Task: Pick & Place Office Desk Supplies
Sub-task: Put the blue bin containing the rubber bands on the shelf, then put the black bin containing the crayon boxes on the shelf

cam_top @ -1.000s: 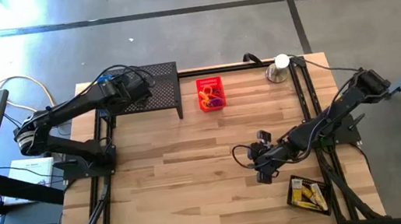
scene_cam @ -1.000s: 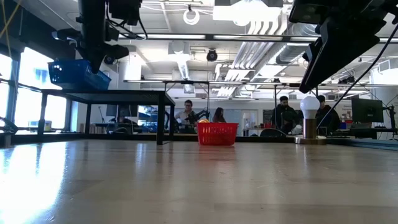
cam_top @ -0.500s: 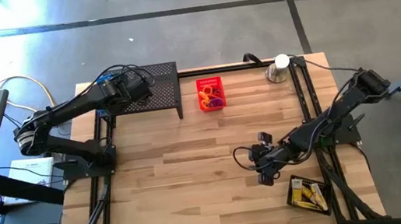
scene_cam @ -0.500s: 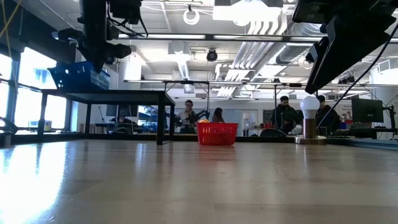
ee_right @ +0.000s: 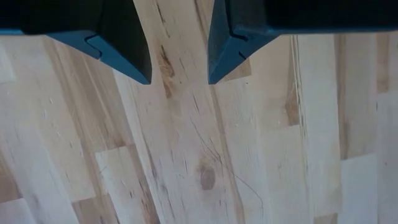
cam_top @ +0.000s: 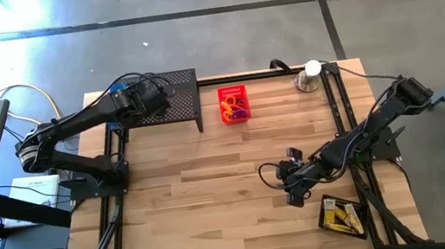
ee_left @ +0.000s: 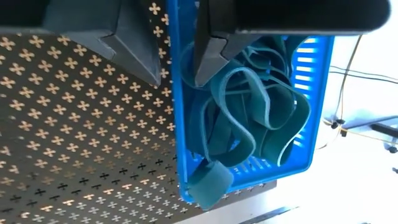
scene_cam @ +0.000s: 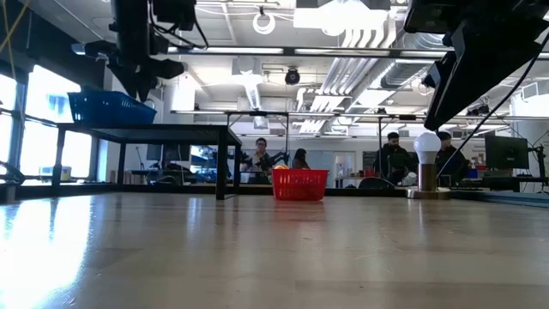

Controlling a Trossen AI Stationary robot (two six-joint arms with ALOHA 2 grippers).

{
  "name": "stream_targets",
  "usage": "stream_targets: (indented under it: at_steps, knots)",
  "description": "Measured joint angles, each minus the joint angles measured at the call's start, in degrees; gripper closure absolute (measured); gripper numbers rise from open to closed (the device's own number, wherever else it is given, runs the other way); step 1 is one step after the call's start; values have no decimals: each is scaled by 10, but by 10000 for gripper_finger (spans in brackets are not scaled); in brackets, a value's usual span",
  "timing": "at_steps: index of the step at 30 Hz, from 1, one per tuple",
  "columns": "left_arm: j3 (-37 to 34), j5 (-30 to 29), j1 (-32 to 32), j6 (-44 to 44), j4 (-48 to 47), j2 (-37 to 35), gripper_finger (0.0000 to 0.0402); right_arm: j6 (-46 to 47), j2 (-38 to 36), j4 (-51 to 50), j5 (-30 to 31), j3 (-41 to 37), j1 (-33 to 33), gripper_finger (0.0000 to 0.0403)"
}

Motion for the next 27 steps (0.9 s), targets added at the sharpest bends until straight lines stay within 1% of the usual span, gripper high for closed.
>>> stream_targets:
  at_steps: [6, 10, 16, 19, 22, 24, 27]
  knots:
    - [0, 0, -12, 0, 6, 0, 285, 5, 0, 0, 0, 0, -1, 259]
    - [1, 0, -18, 4, 6, 0, 278, 6, 0, 0, 0, 0, -1, 259]
    - [40, 0, -36, 59, 8, 0, 277, 10, 0, 0, 3, 0, -1, 259]
    - [82, 31, -60, 93, 9, 0, 277, 10, 0, 0, 11, 0, -1, 259]
    - [119, 69, -100, 116, 9, -1, 277, 10, 0, 0, 17, 0, -1, 259]
    - [135, 91, -130, 116, 11, -1, 277, 10, 0, 0, 17, 0, -1, 259]
    - [138, 130, -176, 117, 26, -1, 277, 24, 0, -5, 14, 0, -1, 259]
